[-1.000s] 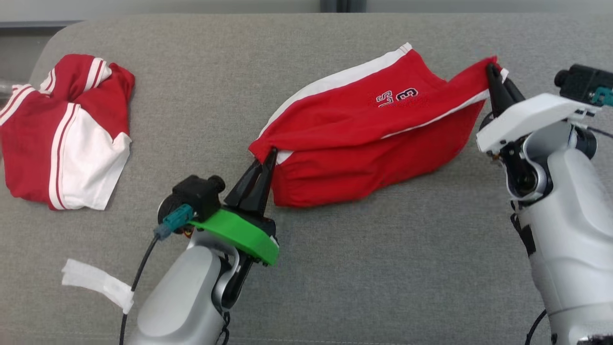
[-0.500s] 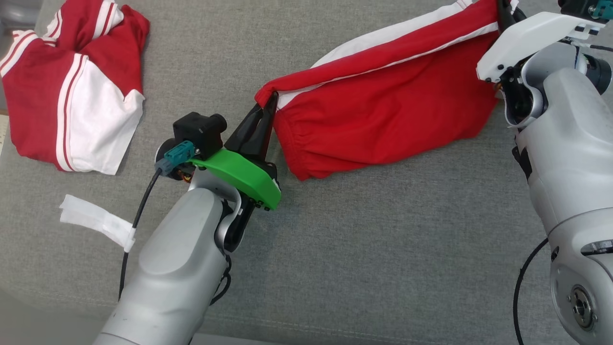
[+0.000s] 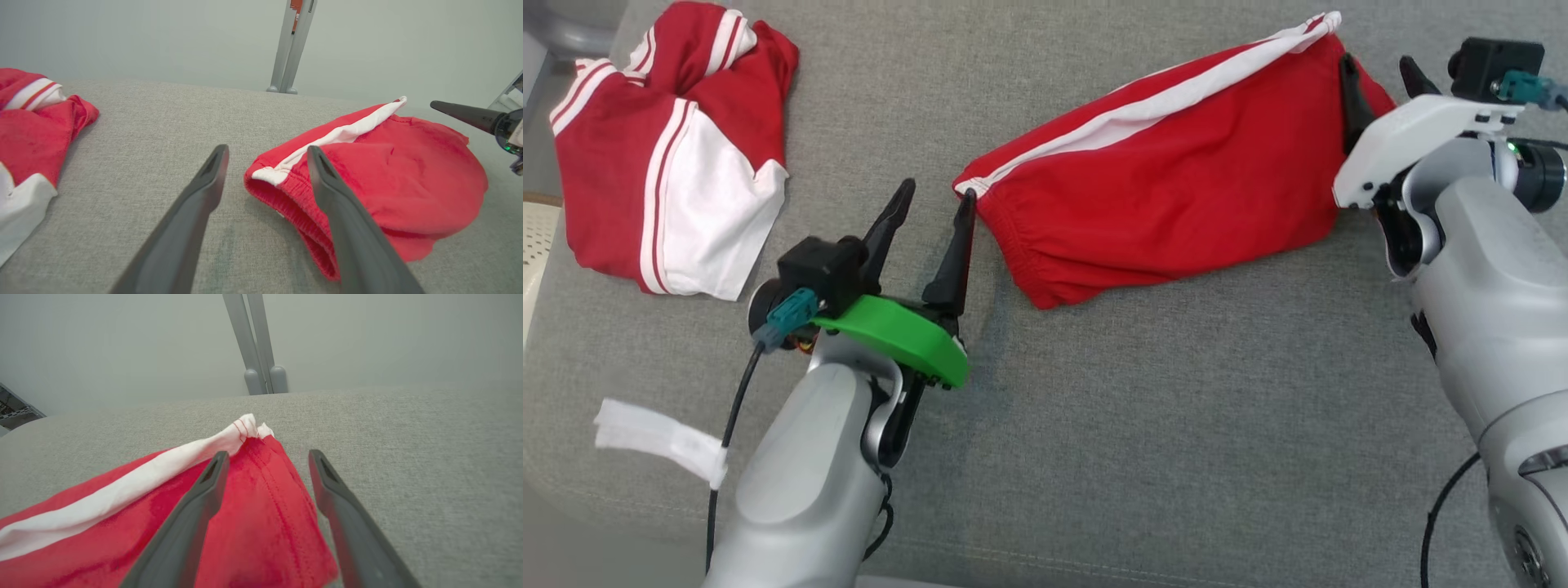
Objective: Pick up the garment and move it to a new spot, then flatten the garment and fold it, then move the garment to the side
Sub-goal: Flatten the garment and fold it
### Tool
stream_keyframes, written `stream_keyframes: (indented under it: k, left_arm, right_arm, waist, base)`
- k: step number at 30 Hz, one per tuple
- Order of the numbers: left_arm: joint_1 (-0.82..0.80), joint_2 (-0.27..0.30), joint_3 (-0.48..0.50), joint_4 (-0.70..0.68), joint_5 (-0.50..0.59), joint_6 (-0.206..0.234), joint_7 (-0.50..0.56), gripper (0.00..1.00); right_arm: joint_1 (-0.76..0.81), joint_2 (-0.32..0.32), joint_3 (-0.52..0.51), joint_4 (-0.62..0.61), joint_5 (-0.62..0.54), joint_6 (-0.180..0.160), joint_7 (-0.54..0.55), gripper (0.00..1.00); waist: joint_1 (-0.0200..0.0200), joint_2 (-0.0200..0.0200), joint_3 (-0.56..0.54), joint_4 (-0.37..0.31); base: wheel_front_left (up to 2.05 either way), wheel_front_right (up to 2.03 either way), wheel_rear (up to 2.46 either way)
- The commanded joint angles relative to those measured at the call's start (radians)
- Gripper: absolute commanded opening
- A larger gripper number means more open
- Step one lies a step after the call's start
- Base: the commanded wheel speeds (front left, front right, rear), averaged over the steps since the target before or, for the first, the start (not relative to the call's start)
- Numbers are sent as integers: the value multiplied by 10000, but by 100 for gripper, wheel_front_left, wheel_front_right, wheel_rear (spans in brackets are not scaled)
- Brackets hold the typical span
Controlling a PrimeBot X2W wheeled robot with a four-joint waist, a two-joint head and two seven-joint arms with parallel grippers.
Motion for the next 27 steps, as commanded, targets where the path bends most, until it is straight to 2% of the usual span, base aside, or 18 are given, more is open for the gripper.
stream_keyframes:
  k: [1, 11, 19, 20, 21, 22, 27]
  left_arm:
    - [345, 106, 208, -212, 216, -30, -36, 100]
    - [2325, 43, 2317, -2173, 1144, -13, -34, 100]
    - [3260, -69, 3403, -2820, 1878, -22, -36, 100]
    - [3305, -79, 3518, -2891, 1963, -23, -36, 100]
    - [3328, -87, 3593, -2943, 1989, -24, -36, 100]
    - [3372, -104, 3632, -2984, 2036, -24, -36, 100]
    - [3513, -125, 3541, -3022, 2102, -27, -36, 100]
  right_arm:
    - [232, -125, 137, 38, 152, 1, -51, 100]
    - [656, -762, 544, 592, 846, 1, 85, 100]
    - [872, -712, 569, 1153, 1122, 1, 304, 100]
    - [928, -665, 584, 1193, 1186, 1, 383, 84]
    - [953, -653, 603, 1208, 1228, 1, 402, 31]
    - [969, -640, 595, 1215, 1319, 1, 402, 0]
    - [1092, -637, 587, 1159, 1617, 1, 117, 0]
  waist:
    - [0, 0, -243, -5]
    - [0, 0, -271, 452]
    - [0, 0, -254, 803]
    - [0, 0, -247, 828]
    - [0, 0, -244, 842]
    - [0, 0, -246, 854]
    - [0, 0, -429, 734]
  base:
    - [0, 0, 0]
    - [0, 0, 0]
    - [0, 0, 0]
    - [0, 0, 0]
    - [0, 0, 0]
    - [0, 0, 0]
    - [0, 0, 0]
